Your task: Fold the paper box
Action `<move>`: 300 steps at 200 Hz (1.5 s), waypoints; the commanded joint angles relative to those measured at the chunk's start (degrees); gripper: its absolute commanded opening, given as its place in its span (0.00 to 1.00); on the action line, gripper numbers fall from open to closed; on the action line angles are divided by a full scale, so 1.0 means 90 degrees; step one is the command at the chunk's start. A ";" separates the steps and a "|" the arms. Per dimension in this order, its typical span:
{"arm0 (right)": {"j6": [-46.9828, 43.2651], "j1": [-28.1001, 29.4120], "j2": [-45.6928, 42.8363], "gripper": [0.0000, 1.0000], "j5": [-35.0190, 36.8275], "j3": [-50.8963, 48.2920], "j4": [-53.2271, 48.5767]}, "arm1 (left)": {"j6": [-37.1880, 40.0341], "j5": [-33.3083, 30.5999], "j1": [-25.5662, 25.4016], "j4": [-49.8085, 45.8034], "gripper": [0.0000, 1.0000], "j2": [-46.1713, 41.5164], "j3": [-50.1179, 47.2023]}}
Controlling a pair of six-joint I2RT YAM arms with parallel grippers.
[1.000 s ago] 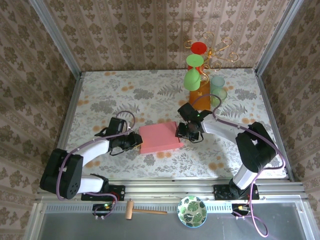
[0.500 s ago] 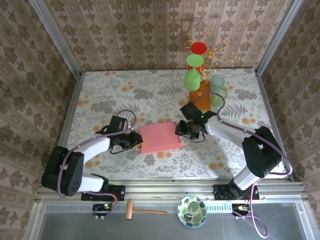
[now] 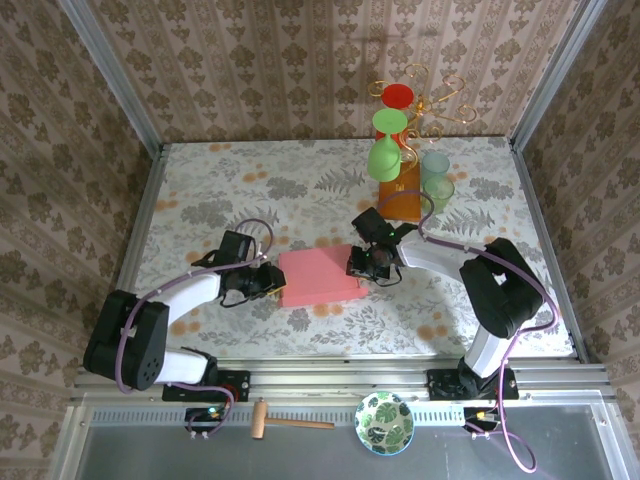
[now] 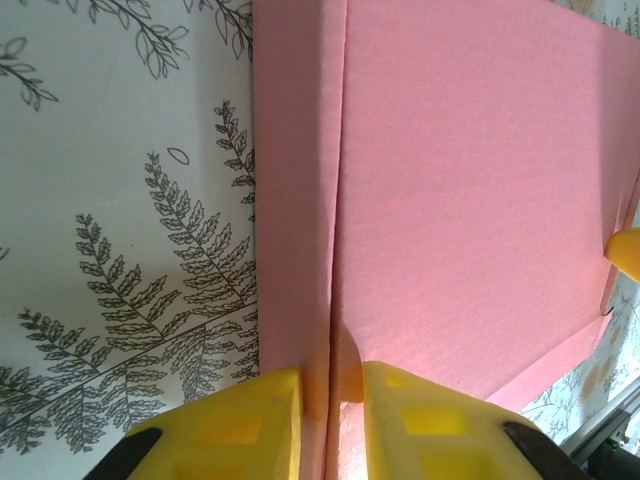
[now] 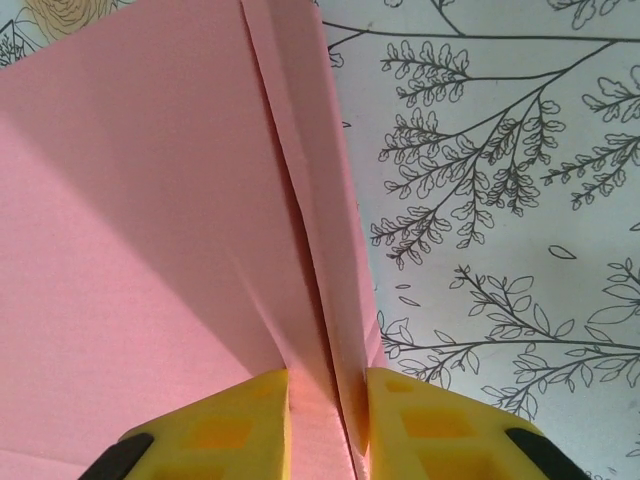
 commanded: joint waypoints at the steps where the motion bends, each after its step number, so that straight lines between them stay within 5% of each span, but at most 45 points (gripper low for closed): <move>1: -0.0036 0.0021 -0.0026 0.24 0.0072 0.0016 -0.0269 | 0.0197 -0.0133 0.0019 -0.0270 0.23 0.0135 0.0030; 46: -0.0225 -0.0119 -0.0595 0.37 0.0085 -0.0073 -0.0479 | 0.0200 0.0387 0.0259 -0.0109 0.29 -0.0137 0.0060; 134: -0.0721 -0.0525 -0.0699 0.43 -0.0129 -0.0313 -0.0363 | 0.1088 0.0154 0.0262 -0.0872 0.18 0.0517 0.0462; 225: -0.1166 -0.0877 0.0054 0.57 -0.2929 -0.0572 0.1391 | 0.1825 0.0102 0.0791 -0.1375 0.15 0.0679 0.0422; 300: -0.0572 -0.0911 0.0324 0.58 -0.3721 -0.1029 0.2618 | 0.1959 0.0250 0.1165 -0.1342 0.14 0.0835 0.0322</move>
